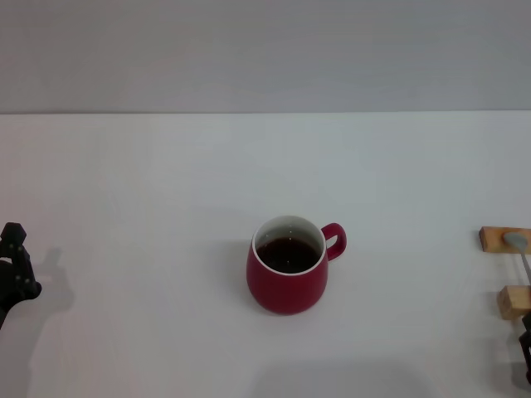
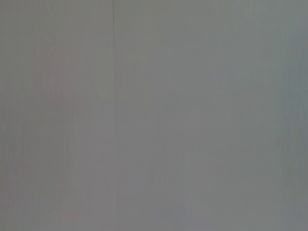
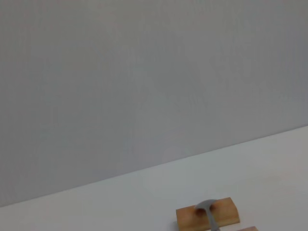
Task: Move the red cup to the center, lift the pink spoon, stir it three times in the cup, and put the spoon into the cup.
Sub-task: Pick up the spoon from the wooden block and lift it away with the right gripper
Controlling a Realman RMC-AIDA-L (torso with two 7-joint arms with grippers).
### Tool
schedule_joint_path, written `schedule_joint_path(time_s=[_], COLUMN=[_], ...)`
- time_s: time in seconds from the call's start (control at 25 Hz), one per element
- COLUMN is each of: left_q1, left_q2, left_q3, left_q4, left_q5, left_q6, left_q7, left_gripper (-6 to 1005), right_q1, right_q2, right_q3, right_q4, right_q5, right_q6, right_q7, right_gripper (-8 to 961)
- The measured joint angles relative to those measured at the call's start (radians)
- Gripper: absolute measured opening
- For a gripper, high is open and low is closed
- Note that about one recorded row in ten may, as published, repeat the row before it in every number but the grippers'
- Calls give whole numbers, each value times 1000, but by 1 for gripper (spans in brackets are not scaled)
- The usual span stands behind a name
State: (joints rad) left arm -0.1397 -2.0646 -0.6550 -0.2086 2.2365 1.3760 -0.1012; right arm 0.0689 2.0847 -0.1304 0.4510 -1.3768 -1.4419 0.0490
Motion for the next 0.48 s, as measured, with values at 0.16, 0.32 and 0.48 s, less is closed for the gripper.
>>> schedule_joint_path(time_s=[0.16,0.32,0.48], left_q1=[1,2,3], left_q2=[0,0,0], left_q3=[0,0,0], left_q4=[0,0,0], left_q5=[0,0,0], left_q6=[0,0,0], left_q7=[0,0,0], left_gripper=[-2,-2,-2], right_q1=[0,0,3], right_q2=[0,0,0], right_q3=[0,-2,-11], right_q4=[1,1,1], right_q5=[-1,-1,-1], right_q6=[0,0,0], right_q7=[0,0,0], right_gripper=[388,355,334])
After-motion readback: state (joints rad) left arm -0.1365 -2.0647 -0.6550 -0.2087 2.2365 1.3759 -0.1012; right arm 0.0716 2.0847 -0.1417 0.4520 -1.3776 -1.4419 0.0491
